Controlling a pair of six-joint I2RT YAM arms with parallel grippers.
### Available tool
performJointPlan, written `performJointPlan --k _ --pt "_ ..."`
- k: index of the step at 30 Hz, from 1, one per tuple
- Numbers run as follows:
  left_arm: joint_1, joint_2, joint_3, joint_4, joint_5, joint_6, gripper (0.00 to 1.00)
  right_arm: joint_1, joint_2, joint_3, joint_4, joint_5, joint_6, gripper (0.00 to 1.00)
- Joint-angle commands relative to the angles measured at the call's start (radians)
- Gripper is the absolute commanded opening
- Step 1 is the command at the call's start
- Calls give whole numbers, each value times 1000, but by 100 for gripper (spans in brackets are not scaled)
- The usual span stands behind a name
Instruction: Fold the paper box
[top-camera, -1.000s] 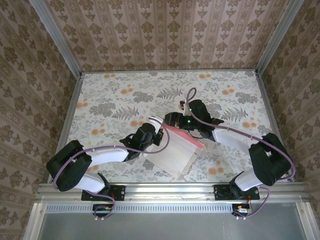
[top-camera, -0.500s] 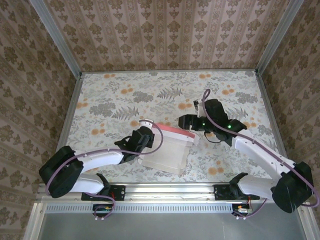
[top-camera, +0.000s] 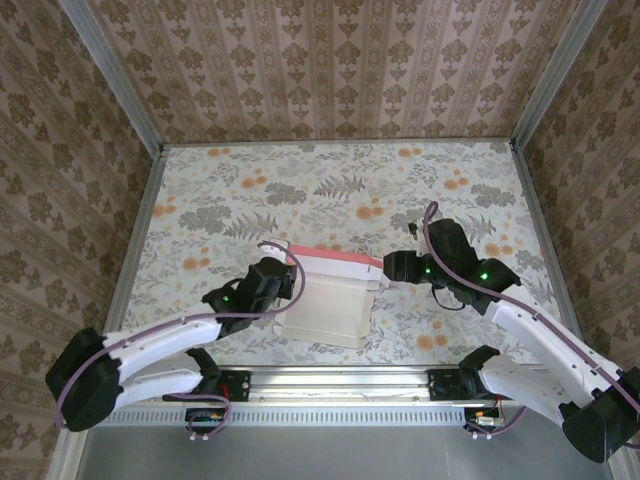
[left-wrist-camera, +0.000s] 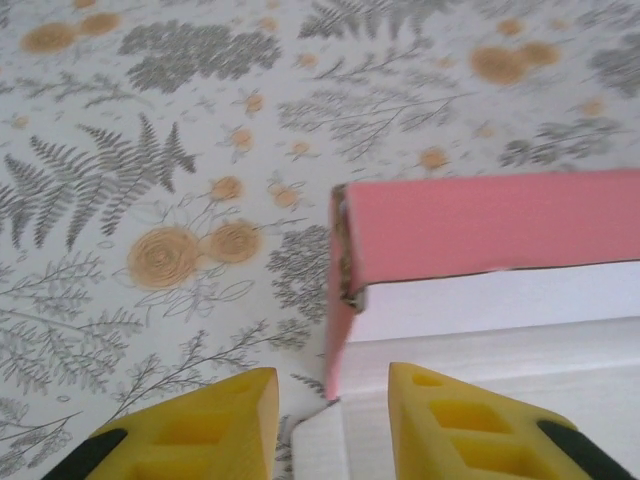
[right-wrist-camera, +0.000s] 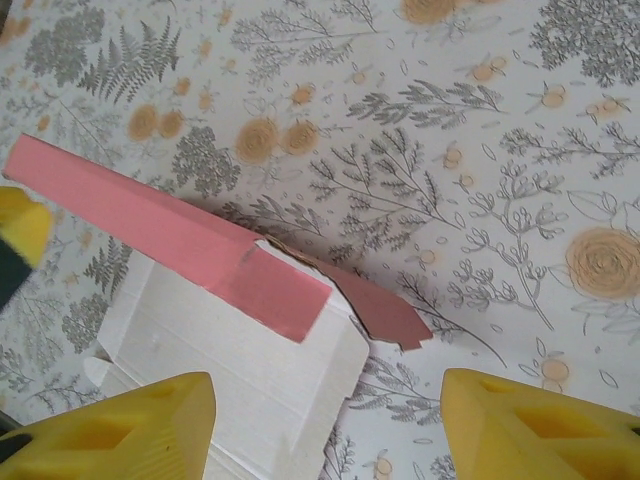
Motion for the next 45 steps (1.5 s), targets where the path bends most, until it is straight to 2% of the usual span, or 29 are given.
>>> performJointPlan --k 1,5,8,15,26,29,32,36,45 --pt "1 -85 -21 -38 190 70 35 -8 -16 -26 -34 44 24 60" --pt "-3 -104 -15 -103 358 79 38 -11 4 -60 -17 52 42 58" --pt "-29 -76 -29 -91 397 65 38 -11 16 -91 26 51 57 55" --pt "-103 55 -46 24 354 33 39 -11 24 -200 170 49 148 52" --pt "-192 270 28 98 324 15 39 -5 -43 -387 410 -110 326 53" --pt "-207 294 29 118 308 -18 40 2 -92 -479 539 -117 417 53" --pt "-228 322 32 133 279 -47 40 20 -126 -527 587 -73 474 53" --pt "-245 353 52 107 221 -85 39 38 -128 -572 676 -51 540 58" --pt "-263 402 82 87 209 -161 38 118 -33 -608 856 17 613 72"
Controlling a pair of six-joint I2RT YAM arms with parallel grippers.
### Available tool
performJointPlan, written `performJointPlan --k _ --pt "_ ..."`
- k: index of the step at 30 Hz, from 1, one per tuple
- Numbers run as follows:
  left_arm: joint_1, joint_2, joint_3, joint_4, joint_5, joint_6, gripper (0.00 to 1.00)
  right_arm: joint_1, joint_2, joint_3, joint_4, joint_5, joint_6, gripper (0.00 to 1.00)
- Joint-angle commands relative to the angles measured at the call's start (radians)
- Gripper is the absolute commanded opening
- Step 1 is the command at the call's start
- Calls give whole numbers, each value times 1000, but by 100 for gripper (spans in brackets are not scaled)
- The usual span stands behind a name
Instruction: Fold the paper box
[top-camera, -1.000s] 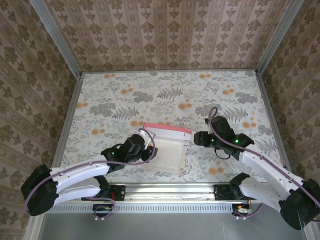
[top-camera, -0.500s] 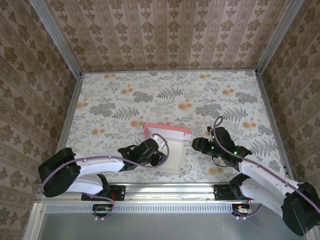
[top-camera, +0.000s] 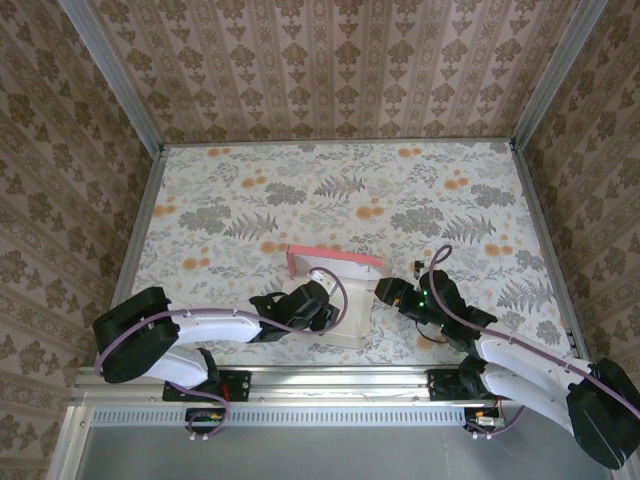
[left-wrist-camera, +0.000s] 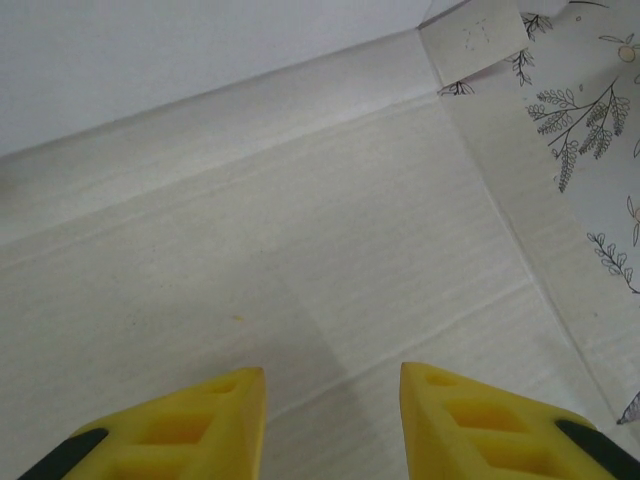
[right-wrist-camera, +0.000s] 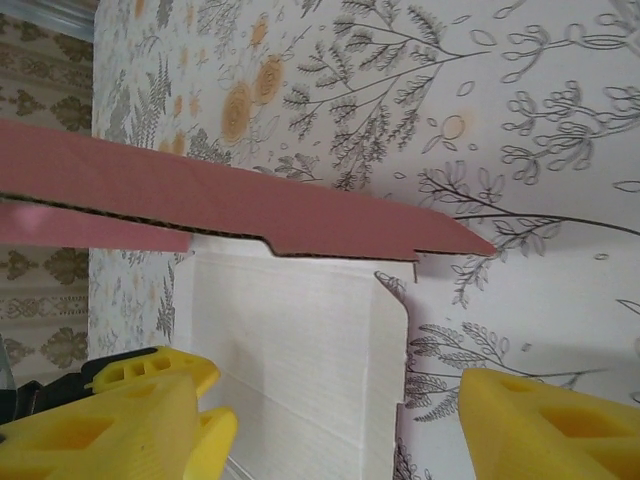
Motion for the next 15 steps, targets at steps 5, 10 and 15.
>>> performJointPlan --k 5,10,15 --pt "-32 20 39 -21 -36 -37 38 28 87 -3 164 36 24 76" --pt "-33 22 44 -8 -27 -28 38 37 149 20 216 -3 -8 86" --pt "-33 19 63 -27 -21 -20 39 43 207 40 275 -39 -26 99"
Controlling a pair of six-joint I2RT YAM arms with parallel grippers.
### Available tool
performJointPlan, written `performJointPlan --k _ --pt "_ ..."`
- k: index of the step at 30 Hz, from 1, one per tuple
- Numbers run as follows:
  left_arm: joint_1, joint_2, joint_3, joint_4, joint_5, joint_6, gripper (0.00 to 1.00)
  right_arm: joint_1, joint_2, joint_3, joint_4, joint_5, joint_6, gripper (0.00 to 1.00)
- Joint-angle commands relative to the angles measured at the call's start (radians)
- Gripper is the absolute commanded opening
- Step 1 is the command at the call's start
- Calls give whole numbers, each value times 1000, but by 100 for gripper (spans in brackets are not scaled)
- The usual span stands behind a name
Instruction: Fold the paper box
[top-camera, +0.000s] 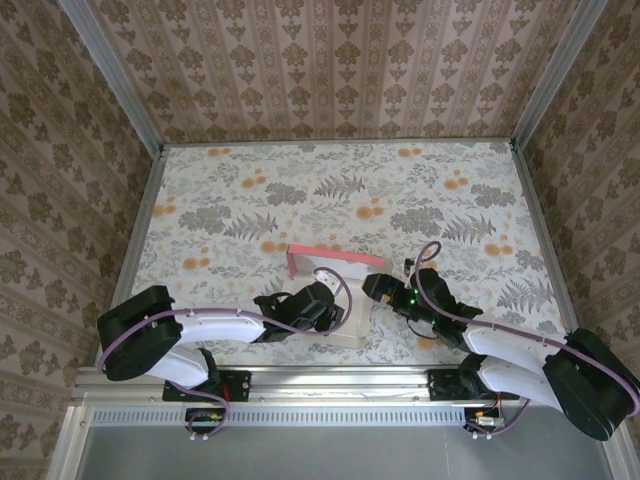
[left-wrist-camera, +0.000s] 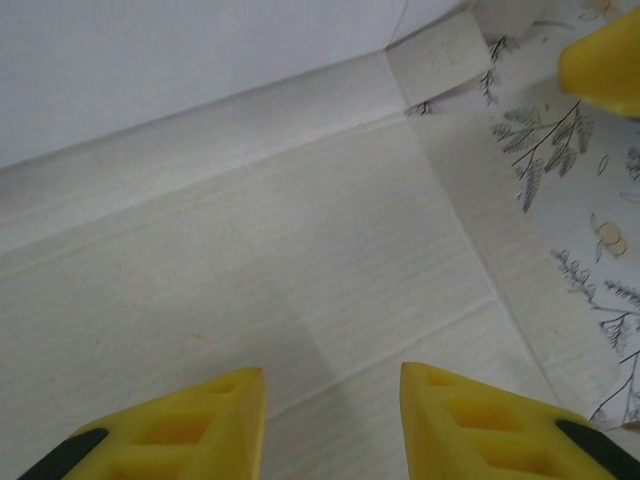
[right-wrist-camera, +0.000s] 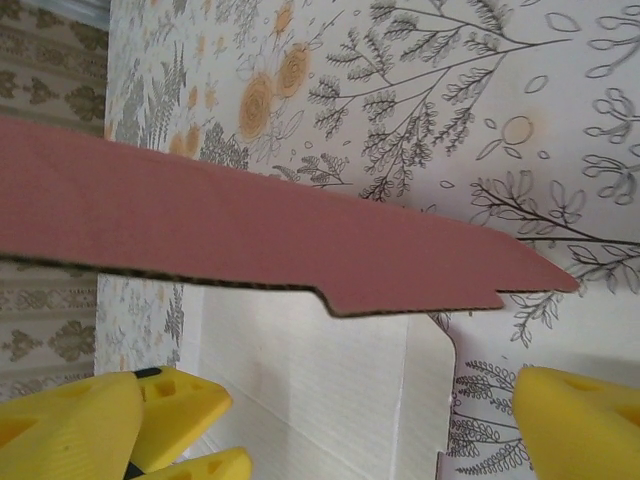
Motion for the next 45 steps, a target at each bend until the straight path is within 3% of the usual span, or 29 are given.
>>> performJointPlan --k 1,5,9,10,11,19,45 --pt "-7 -2 28 -21 -1 -4 39 16 37 49 69 -36 -30 100" --pt "-7 -7 29 -1 36 21 49 39 91 71 93 -38 -34 100" --pt "-7 -26 18 -12 57 30 83 54 115 79 110 -19 -31 100" --pt "-7 -40 10 -15 58 28 95 53 116 81 108 -14 -33 100" --pt "-7 -54 1 -18 59 26 100 53 118 84 103 -8 -34 100" --pt "-7 -103 -36 -8 147 20 100 42 145 104 108 10 -35 100" --pt "3 42 -51 70 159 -149 100 24 158 100 73 159 -33 100"
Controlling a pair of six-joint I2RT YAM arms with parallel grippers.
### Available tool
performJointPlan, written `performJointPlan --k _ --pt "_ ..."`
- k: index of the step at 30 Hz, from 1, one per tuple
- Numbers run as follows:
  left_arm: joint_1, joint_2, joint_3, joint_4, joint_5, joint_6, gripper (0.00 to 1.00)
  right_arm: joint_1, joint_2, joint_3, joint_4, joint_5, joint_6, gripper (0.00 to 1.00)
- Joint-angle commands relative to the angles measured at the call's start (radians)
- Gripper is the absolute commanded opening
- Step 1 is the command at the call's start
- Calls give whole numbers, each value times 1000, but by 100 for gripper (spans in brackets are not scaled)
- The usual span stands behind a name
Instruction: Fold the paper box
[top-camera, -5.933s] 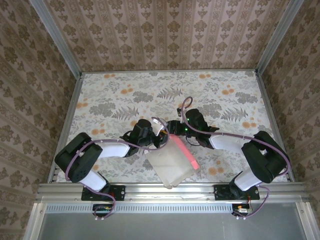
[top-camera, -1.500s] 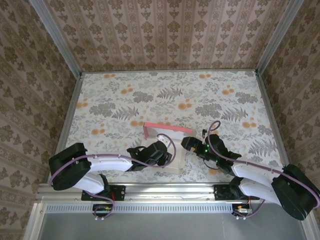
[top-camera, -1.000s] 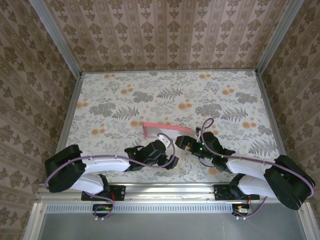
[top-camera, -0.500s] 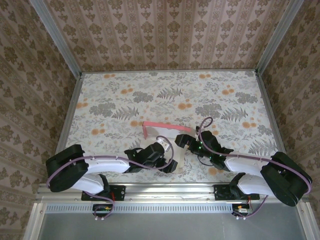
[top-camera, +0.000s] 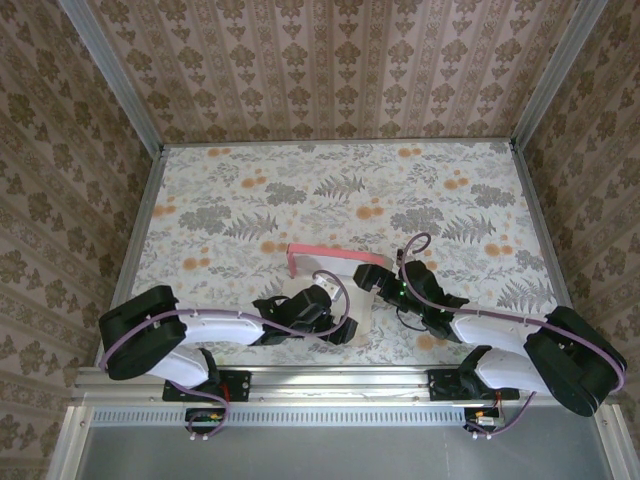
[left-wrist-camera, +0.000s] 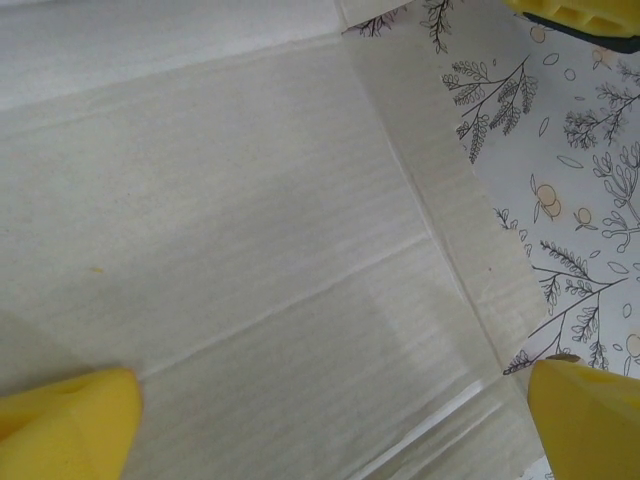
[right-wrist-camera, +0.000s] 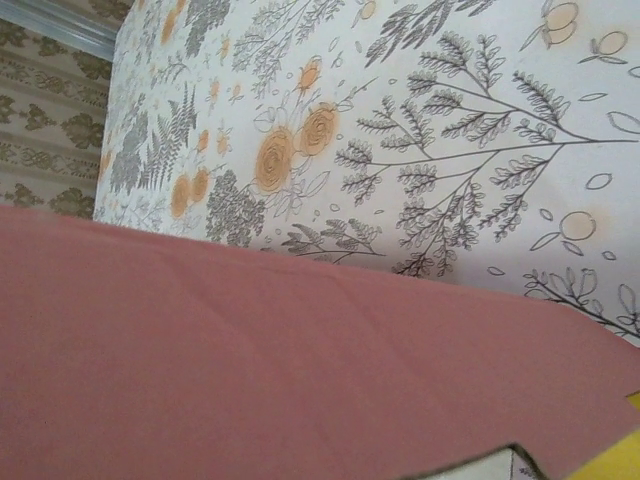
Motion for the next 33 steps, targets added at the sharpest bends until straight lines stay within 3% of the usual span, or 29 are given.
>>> performJointPlan --k 1,7,33 --pt "0 32 5 -9 19 -60 100 -4 16 19 -11 53 -3 99" --pt "-7 37 -3 3 12 -78 100 -5 11 14 -38 100 -1 99" --pt "-34 56 4 48 21 -80 100 -11 89 40 141 -28 -38 98"
